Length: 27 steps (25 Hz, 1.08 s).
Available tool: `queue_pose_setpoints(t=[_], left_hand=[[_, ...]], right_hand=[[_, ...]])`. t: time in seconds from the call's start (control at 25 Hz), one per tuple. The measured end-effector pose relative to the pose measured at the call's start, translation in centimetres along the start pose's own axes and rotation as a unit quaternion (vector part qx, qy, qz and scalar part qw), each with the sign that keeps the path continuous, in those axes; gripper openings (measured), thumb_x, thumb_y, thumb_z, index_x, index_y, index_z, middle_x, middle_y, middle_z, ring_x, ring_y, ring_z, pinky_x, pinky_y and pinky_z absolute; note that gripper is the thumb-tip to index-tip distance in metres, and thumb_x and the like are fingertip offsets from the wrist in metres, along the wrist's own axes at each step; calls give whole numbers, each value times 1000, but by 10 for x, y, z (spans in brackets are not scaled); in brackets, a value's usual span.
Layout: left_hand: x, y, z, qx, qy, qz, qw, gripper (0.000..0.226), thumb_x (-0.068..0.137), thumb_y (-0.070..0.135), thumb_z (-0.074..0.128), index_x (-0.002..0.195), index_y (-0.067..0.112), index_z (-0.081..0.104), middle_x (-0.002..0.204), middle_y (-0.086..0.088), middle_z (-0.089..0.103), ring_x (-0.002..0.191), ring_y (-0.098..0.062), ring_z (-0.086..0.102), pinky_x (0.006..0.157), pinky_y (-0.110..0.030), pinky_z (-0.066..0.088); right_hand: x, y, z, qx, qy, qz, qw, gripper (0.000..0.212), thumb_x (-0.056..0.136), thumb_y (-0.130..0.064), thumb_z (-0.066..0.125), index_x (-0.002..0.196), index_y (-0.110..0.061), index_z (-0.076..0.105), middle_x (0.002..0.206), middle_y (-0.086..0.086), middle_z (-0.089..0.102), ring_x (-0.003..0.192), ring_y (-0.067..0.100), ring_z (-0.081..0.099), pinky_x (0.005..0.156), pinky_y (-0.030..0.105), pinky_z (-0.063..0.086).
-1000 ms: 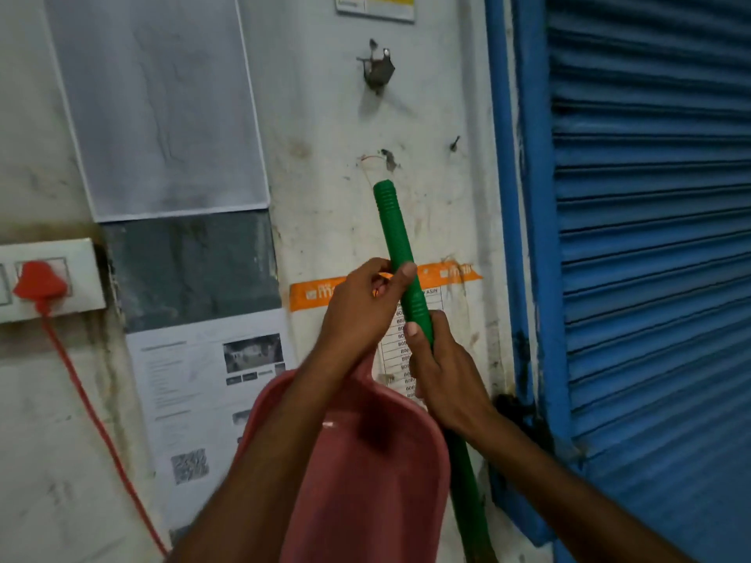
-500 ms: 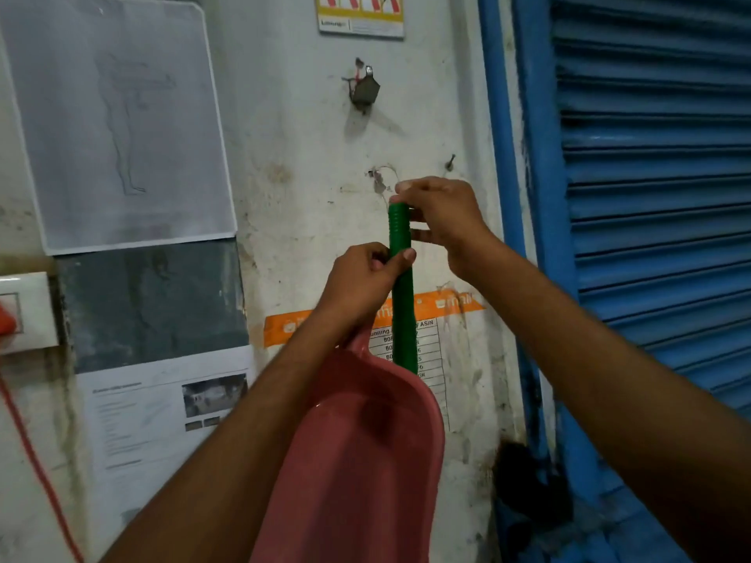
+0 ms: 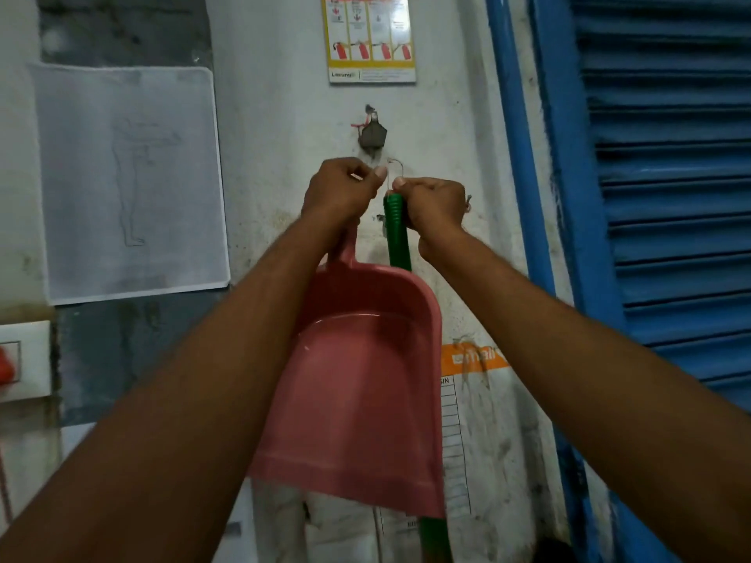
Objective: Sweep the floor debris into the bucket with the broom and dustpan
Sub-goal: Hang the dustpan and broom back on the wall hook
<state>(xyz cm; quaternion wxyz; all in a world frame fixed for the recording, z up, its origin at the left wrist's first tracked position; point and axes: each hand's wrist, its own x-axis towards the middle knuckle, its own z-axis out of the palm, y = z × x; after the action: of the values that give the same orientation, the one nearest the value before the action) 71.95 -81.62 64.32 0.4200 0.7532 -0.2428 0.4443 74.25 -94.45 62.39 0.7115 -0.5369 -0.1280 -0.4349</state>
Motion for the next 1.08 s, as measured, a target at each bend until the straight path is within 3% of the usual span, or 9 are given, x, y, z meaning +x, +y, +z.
queue_pose_setpoints(t=[0.08,0.2,0.36,0.52,0.6,0.72,0.84,0.92,1.08], left_hand=[[14,3,7,-4,9,14,1000,26,94,48,68,92,22,76,94,0,77,86,-16,70,80,-47,62],[21,0,15,-29,23,27,999,39,95,56,63,93,20,78,89,4,77,82,-12,70,75,-47,63],[33,-4,14,-19,45,35,998,18,94,37,71,94,21,77,91,4,75,85,-13,69,80,-47,62],[51,7,7,93,93,58,990,21,100,37,63,106,20,74,100,4,73,87,-12,65,75,-31,54],[68,12,2,125,114,58,984,21,101,35,61,111,21,73,106,3,73,90,-11,64,73,-28,48],[91,16,-6,121,96,21,988,19,99,30,64,108,16,74,103,-2,74,89,-17,68,77,-35,59],[103,15,-5,109,54,-20,992,14,95,20,68,101,9,74,94,-7,71,75,-20,66,77,-37,62],[104,11,-1,93,30,-56,994,10,90,13,72,97,6,72,87,-9,67,65,-19,60,71,-35,58],[95,-12,9,29,6,-103,994,14,91,16,72,100,5,73,95,-12,74,60,-17,57,64,-31,52]], right_hand=[[11,-4,6,-26,25,-33,999,13,83,-16,81,72,-22,76,78,-2,75,78,18,73,77,41,64],[23,-10,9,-66,39,-94,993,6,86,-18,78,88,-13,81,85,-1,76,78,13,71,80,36,62],[38,-13,15,-95,35,-138,985,7,86,-20,77,79,-20,80,78,-7,75,75,8,71,79,34,62],[51,-27,27,-90,24,-177,980,7,88,-19,75,83,-17,80,78,-8,74,74,5,70,74,28,62],[64,-43,37,-86,18,-164,983,8,87,-17,77,79,-18,78,77,-8,73,73,6,71,72,28,62],[83,-61,50,-81,21,-86,993,11,85,-11,76,74,-10,73,73,3,74,65,14,72,63,31,64],[87,-68,43,-58,-8,-5,998,19,86,-1,56,76,0,72,64,9,72,47,11,58,46,20,48],[85,-65,38,-67,-22,29,997,24,86,2,50,75,1,71,55,7,67,40,10,50,43,19,42],[77,-34,38,-106,-46,58,992,12,85,-1,65,77,-1,73,56,5,63,41,12,51,38,17,38]])
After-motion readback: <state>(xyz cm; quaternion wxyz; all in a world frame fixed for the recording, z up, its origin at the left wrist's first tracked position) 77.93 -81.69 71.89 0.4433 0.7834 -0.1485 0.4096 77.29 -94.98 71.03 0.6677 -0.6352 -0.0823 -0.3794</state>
